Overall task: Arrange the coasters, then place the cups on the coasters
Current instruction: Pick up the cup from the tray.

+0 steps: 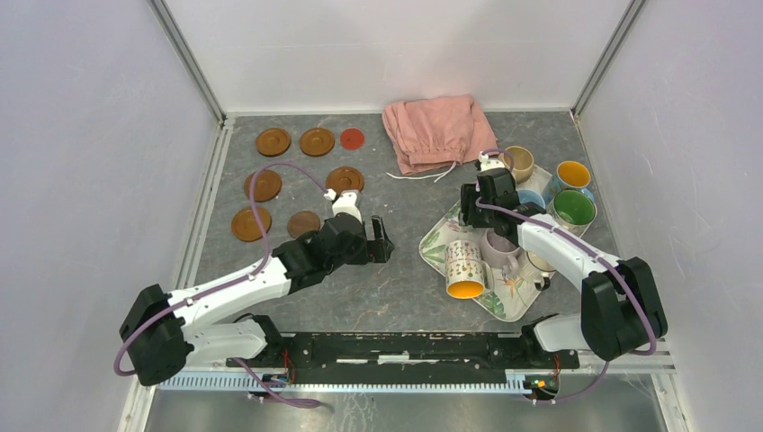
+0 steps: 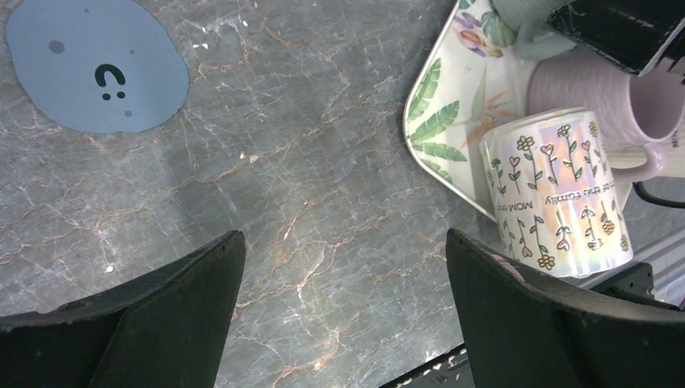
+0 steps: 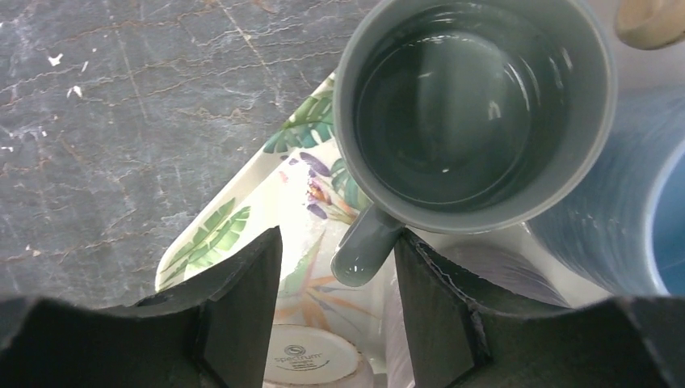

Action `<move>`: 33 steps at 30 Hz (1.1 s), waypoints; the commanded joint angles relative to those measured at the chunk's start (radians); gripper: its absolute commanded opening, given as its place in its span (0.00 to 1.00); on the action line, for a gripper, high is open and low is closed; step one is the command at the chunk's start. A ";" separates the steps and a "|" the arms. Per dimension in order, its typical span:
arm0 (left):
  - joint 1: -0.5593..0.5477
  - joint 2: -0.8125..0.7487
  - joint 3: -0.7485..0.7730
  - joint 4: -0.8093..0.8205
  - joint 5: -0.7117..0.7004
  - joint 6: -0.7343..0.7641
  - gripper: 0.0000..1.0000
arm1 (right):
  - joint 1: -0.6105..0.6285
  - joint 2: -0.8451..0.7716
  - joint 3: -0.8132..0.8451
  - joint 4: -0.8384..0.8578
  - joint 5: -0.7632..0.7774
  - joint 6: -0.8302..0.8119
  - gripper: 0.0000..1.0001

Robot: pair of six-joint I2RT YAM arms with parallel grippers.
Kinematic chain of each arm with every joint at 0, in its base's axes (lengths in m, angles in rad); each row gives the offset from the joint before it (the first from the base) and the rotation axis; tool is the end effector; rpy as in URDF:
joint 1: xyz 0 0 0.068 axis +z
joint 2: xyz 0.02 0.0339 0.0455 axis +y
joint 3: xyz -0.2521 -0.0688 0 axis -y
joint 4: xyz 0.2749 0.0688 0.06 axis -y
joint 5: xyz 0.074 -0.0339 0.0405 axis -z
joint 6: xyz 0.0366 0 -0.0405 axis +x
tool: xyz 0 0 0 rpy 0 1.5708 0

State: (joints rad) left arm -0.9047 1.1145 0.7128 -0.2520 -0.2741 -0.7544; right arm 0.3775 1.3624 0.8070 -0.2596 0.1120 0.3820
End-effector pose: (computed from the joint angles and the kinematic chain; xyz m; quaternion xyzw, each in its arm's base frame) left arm 0.1759 -0.2078 0.2211 0.0064 0.8903 -0.2407 0.3864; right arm 0.2885 0.1100 0.1859 0.0227 0.9279 0.0882 0.3614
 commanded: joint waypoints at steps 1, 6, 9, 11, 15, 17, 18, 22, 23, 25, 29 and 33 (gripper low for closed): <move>0.006 0.028 0.031 0.054 0.022 -0.020 1.00 | 0.018 -0.026 0.035 0.041 -0.061 0.015 0.61; 0.006 0.052 0.041 0.081 0.045 -0.001 1.00 | 0.030 -0.057 0.029 0.042 -0.087 0.014 0.66; 0.006 0.092 0.064 0.101 0.066 0.024 1.00 | 0.038 -0.055 0.031 0.050 -0.110 0.014 0.68; 0.006 0.115 0.081 0.124 0.083 0.040 1.00 | 0.042 -0.044 0.042 0.057 -0.130 0.015 0.70; 0.007 0.162 0.111 0.164 0.095 0.064 1.00 | 0.044 -0.014 0.071 0.076 -0.166 0.019 0.72; 0.006 0.182 0.128 0.179 0.103 0.073 1.00 | 0.045 0.003 0.086 0.075 -0.176 0.016 0.72; 0.006 0.190 0.131 0.189 0.110 0.078 1.00 | 0.046 0.010 0.091 0.075 -0.183 0.015 0.72; 0.007 0.215 0.143 0.241 0.145 0.114 1.00 | 0.046 -0.005 0.104 0.072 -0.187 0.019 0.73; 0.006 0.220 0.142 0.247 0.151 0.126 1.00 | 0.045 -0.021 0.109 0.060 -0.169 0.019 0.73; 0.006 0.228 0.139 0.298 0.168 0.141 1.00 | 0.044 -0.064 0.107 0.043 -0.119 0.019 0.76; 0.009 0.262 0.153 0.365 0.200 0.180 1.00 | 0.045 -0.163 0.108 -0.004 0.000 0.010 0.80; 0.031 0.334 0.206 0.408 0.257 0.247 1.00 | 0.045 -0.284 0.088 -0.041 0.145 -0.007 0.83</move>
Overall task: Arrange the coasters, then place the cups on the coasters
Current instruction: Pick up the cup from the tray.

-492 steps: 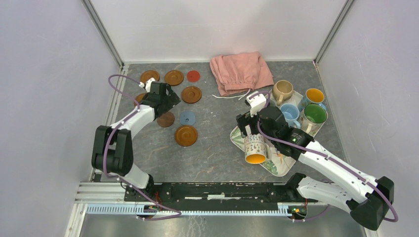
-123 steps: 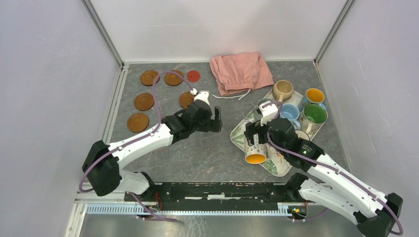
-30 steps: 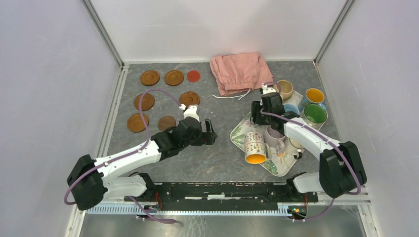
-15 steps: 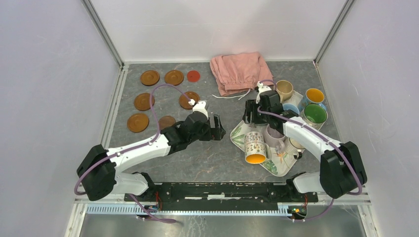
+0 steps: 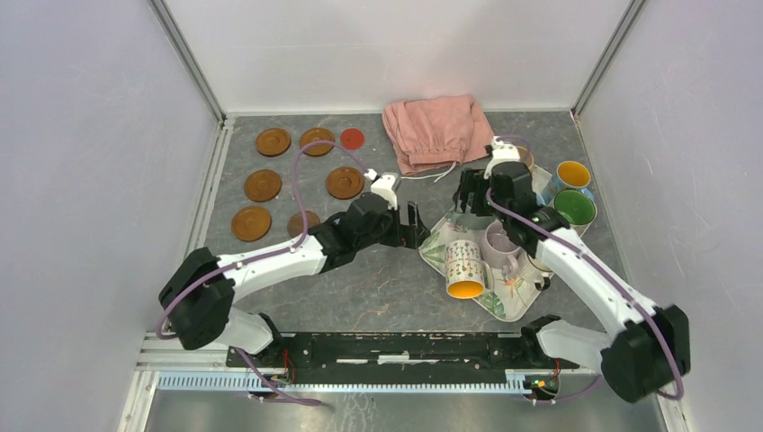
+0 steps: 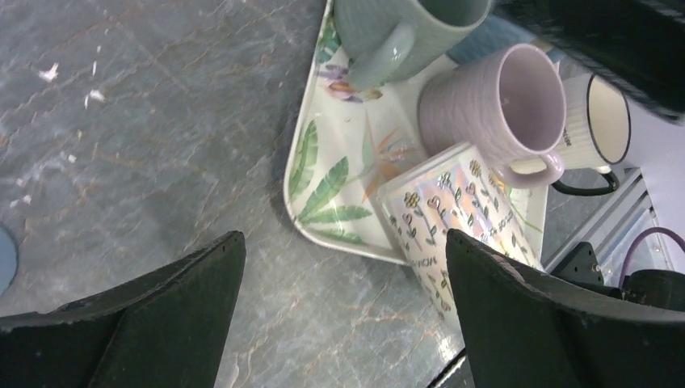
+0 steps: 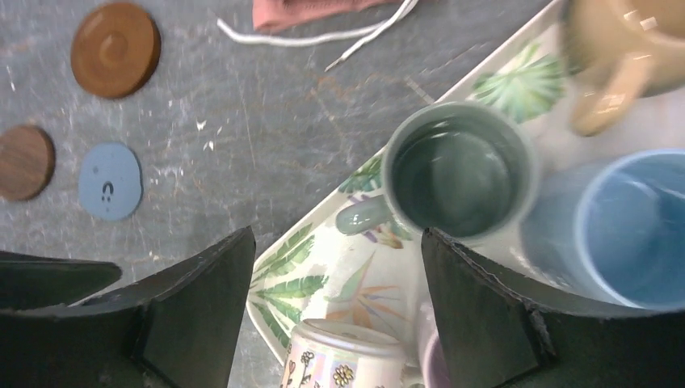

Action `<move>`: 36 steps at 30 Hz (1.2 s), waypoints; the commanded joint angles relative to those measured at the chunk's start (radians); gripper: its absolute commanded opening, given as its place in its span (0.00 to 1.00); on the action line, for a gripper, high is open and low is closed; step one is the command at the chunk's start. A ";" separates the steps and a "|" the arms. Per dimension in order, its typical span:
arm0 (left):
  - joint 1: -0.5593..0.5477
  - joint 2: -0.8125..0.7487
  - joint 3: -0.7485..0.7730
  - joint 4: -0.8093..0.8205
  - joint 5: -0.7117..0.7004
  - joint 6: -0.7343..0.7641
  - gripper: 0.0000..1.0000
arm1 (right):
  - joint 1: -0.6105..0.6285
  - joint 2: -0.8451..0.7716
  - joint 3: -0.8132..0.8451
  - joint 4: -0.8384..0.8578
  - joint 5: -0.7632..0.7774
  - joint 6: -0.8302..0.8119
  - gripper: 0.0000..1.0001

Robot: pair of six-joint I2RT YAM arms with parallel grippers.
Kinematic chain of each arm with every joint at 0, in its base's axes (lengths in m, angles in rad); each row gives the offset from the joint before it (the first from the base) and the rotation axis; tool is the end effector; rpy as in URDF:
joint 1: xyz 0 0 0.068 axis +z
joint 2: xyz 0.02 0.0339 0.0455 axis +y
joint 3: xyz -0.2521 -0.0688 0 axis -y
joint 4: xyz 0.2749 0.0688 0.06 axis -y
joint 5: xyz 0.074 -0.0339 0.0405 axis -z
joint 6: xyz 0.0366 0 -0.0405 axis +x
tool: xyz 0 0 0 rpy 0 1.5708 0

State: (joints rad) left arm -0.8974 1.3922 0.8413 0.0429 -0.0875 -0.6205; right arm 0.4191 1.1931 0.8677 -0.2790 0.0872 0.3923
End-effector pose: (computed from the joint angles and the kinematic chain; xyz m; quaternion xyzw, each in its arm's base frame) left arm 0.2129 -0.2617 0.2151 0.0969 0.8561 -0.3210 0.3933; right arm 0.2731 0.1182 0.2540 0.0084 0.8849 0.1477 0.4417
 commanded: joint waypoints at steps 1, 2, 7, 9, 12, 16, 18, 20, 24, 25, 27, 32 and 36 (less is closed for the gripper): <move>0.036 0.077 0.105 0.117 0.102 0.126 1.00 | 0.003 -0.143 0.020 -0.028 0.211 -0.020 0.84; 0.051 0.102 0.127 0.123 0.144 0.136 1.00 | 0.003 -0.179 0.009 -0.029 0.245 -0.026 0.84; 0.081 0.269 0.323 0.041 0.210 0.260 0.95 | 0.003 -0.296 -0.024 -0.024 0.301 -0.048 0.84; 0.081 0.343 0.409 -0.002 0.227 0.307 0.93 | 0.003 -0.311 -0.017 -0.034 0.306 -0.058 0.84; 0.080 0.448 0.520 -0.065 0.250 0.353 0.87 | 0.003 -0.325 0.000 -0.064 0.313 -0.070 0.84; 0.072 0.540 0.626 -0.129 0.268 0.409 0.80 | 0.003 -0.355 -0.006 -0.074 0.327 -0.076 0.85; 0.067 0.565 0.653 -0.146 0.268 0.423 0.77 | 0.003 -0.363 -0.010 -0.074 0.331 -0.076 0.85; 0.062 0.585 0.677 -0.162 0.284 0.436 0.76 | 0.004 -0.364 -0.011 -0.077 0.332 -0.079 0.85; 0.038 0.625 0.714 -0.200 0.272 0.468 0.75 | 0.004 -0.362 -0.018 -0.076 0.326 -0.077 0.85; 0.030 0.640 0.729 -0.211 0.261 0.477 0.74 | 0.003 -0.359 -0.018 -0.075 0.322 -0.076 0.85; 0.019 0.670 0.750 -0.218 0.246 0.485 0.74 | 0.003 -0.361 -0.019 -0.072 0.317 -0.075 0.86; 0.005 0.732 0.795 -0.218 0.206 0.481 0.70 | 0.004 -0.370 -0.010 -0.078 0.315 -0.080 0.86; -0.001 0.768 0.815 -0.218 0.189 0.501 0.65 | 0.003 -0.381 -0.007 -0.088 0.323 -0.093 0.86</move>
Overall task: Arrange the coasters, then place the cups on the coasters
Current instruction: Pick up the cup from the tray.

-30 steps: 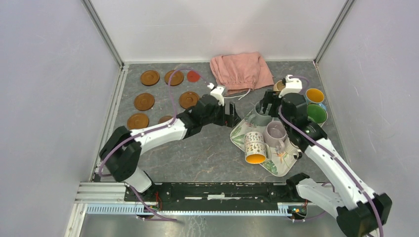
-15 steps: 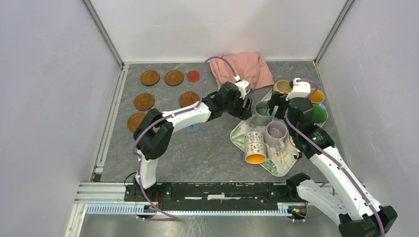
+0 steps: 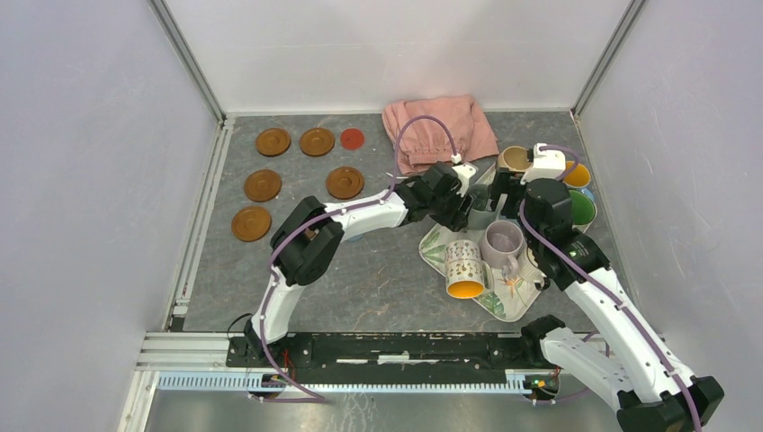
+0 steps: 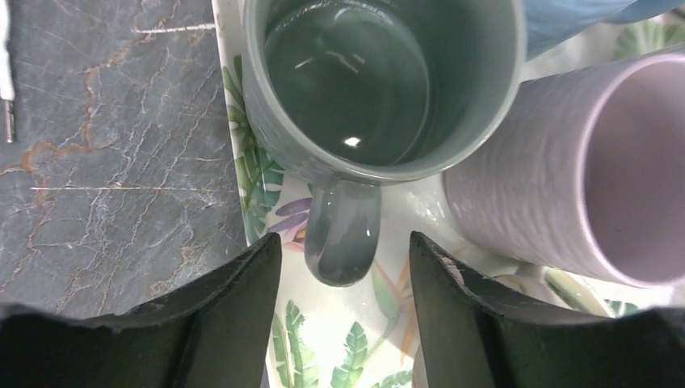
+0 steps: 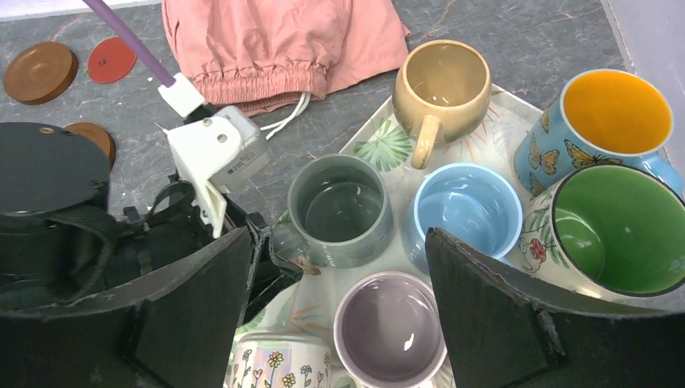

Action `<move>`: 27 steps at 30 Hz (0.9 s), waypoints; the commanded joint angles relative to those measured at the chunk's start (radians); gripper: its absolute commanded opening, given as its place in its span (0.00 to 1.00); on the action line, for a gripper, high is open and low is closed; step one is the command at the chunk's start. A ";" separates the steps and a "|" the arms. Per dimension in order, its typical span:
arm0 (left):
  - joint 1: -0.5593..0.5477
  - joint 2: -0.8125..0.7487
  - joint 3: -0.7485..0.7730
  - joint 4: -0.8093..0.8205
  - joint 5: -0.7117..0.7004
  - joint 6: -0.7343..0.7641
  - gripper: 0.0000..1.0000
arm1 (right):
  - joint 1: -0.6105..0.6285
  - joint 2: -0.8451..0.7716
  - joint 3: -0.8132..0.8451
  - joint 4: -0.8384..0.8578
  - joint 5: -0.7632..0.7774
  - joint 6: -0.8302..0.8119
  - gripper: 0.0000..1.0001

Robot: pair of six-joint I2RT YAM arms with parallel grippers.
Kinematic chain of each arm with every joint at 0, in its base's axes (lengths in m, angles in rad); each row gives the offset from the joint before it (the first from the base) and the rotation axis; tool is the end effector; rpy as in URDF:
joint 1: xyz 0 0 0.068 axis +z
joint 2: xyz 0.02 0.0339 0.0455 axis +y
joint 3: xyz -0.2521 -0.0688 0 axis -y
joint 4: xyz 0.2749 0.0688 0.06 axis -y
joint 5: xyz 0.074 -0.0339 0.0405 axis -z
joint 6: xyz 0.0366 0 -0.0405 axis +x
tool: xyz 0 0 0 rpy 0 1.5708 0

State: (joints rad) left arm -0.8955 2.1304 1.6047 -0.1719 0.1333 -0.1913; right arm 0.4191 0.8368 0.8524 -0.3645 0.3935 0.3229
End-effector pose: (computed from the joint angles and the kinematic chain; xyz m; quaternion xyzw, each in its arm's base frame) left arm 0.3127 -0.3982 0.1703 0.3383 0.8390 -0.2698 0.3299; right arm 0.2125 0.0793 0.3281 0.0734 0.8078 0.0547 0.5824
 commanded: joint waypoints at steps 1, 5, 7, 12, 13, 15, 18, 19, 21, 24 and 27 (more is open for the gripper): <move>-0.003 0.040 0.057 -0.002 -0.031 0.078 0.64 | 0.003 -0.029 0.007 -0.003 0.018 -0.025 0.86; -0.012 0.067 0.084 -0.003 -0.034 0.105 0.61 | 0.004 -0.037 0.002 -0.006 0.014 -0.025 0.87; -0.015 0.085 0.102 -0.008 -0.040 0.114 0.57 | 0.003 -0.040 0.001 -0.010 0.013 -0.025 0.86; -0.017 0.108 0.120 -0.014 -0.062 0.134 0.49 | 0.003 -0.045 -0.001 -0.016 0.004 -0.027 0.87; -0.017 0.109 0.121 -0.014 -0.065 0.137 0.47 | 0.004 -0.046 -0.001 -0.016 0.005 -0.028 0.87; -0.017 0.110 0.123 -0.014 -0.073 0.144 0.42 | 0.003 -0.048 0.000 -0.019 0.003 -0.027 0.87; -0.017 0.104 0.124 -0.005 -0.097 0.156 0.30 | 0.004 -0.049 0.001 -0.021 0.000 -0.029 0.87; -0.017 0.101 0.125 -0.002 -0.110 0.161 0.26 | 0.004 -0.049 0.000 -0.023 0.000 -0.030 0.87; -0.017 0.092 0.126 0.006 -0.128 0.173 0.18 | 0.004 -0.047 0.000 -0.023 -0.001 -0.031 0.88; -0.018 0.075 0.126 0.023 -0.156 0.185 0.07 | 0.003 -0.047 0.000 -0.024 0.000 -0.034 0.88; -0.017 0.055 0.123 0.044 -0.176 0.212 0.02 | 0.004 -0.048 0.004 -0.024 0.001 -0.036 0.88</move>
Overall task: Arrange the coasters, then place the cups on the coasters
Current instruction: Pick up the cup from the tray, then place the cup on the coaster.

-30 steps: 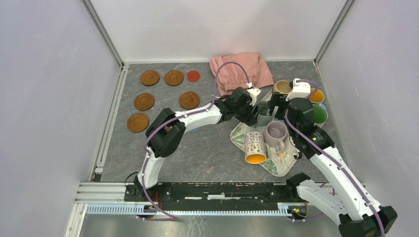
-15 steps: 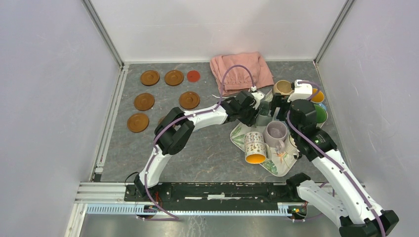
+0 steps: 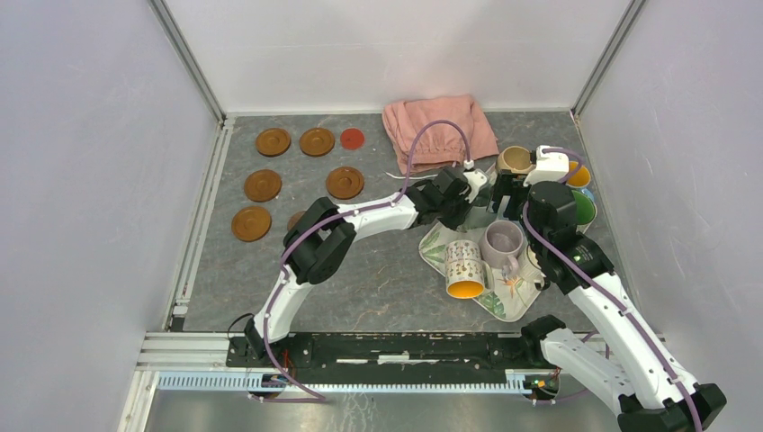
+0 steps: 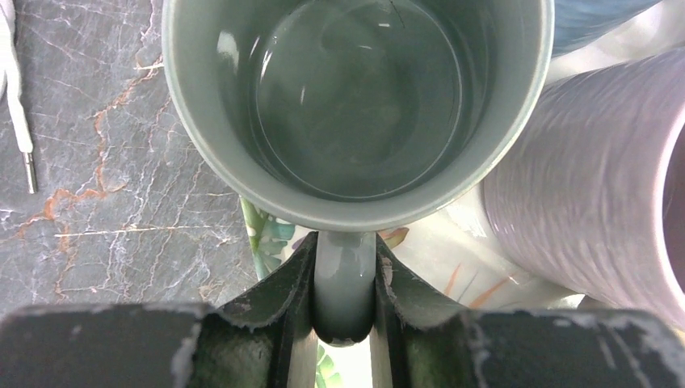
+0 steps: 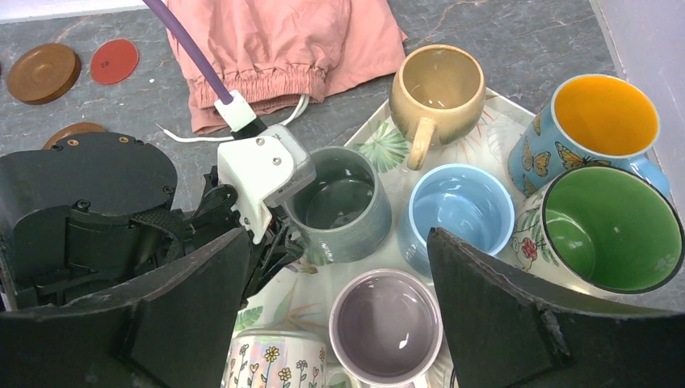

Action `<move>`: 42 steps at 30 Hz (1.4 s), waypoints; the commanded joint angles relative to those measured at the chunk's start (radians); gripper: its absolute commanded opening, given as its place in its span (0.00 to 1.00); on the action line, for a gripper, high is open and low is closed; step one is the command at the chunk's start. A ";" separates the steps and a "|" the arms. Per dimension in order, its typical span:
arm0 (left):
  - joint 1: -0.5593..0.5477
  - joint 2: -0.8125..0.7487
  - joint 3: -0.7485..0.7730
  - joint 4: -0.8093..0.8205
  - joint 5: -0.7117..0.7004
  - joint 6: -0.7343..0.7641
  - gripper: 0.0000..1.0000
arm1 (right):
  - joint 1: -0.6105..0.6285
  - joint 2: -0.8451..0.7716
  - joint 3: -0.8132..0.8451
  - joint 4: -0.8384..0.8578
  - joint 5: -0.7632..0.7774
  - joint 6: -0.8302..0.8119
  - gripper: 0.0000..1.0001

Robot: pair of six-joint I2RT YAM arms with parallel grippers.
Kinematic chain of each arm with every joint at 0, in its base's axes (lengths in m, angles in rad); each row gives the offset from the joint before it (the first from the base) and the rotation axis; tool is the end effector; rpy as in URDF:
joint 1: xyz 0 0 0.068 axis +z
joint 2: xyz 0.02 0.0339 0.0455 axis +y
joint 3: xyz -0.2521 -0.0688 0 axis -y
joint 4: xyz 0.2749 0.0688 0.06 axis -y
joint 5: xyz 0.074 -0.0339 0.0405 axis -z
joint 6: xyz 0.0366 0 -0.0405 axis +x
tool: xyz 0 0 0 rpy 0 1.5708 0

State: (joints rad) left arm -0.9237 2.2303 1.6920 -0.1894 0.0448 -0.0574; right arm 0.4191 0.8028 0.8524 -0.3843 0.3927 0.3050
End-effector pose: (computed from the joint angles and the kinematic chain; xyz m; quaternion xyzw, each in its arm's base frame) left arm 0.3145 -0.4189 0.1498 0.3912 0.8241 -0.2107 0.3512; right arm 0.2051 0.0760 0.3330 0.0673 0.8045 0.0526 0.5878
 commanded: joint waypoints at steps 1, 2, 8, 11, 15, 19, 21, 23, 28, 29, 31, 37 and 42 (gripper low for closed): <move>0.011 -0.053 0.034 0.075 -0.091 0.082 0.02 | 0.004 -0.014 0.006 -0.004 0.003 -0.020 0.88; 0.011 -0.063 0.028 0.083 -0.091 0.080 0.02 | 0.004 -0.014 0.008 -0.005 0.004 -0.020 0.88; 0.013 -0.148 -0.022 0.177 -0.102 0.060 0.02 | 0.003 -0.016 0.022 -0.006 0.006 -0.022 0.89; 0.013 -0.189 -0.046 0.215 -0.136 0.032 0.02 | 0.004 -0.020 0.022 -0.003 0.010 -0.026 0.89; 0.017 -0.234 -0.051 0.221 -0.167 0.033 0.02 | 0.003 -0.020 0.019 -0.001 0.013 -0.033 0.89; 0.027 -0.270 -0.060 0.223 -0.218 0.030 0.02 | 0.005 -0.022 0.023 -0.004 0.018 -0.032 0.90; 0.038 -0.287 -0.072 0.227 -0.246 0.025 0.02 | 0.004 -0.021 0.025 -0.003 0.013 -0.032 0.90; 0.058 -0.306 -0.088 0.233 -0.271 0.010 0.02 | 0.003 -0.013 0.028 -0.001 -0.001 -0.037 0.90; 0.155 -0.358 -0.118 0.235 -0.339 -0.037 0.02 | 0.004 0.004 0.021 0.003 -0.032 -0.051 0.91; 0.183 -0.369 -0.124 0.234 -0.347 -0.049 0.02 | 0.003 0.008 0.016 0.008 -0.038 -0.054 0.91; 0.247 -0.386 -0.139 0.234 -0.372 -0.066 0.02 | 0.003 0.014 0.008 0.015 -0.051 -0.058 0.92; 0.407 -0.417 -0.180 0.238 -0.425 -0.070 0.02 | 0.005 0.035 -0.012 0.035 -0.108 -0.068 0.97; 0.522 -0.417 -0.188 0.247 -0.453 -0.051 0.02 | 0.003 0.048 -0.034 0.058 -0.150 -0.069 0.98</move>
State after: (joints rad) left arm -0.4480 1.9049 1.4849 -0.0948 -0.3538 -0.0937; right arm 0.4191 0.8444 0.8368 -0.3748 0.2886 0.2535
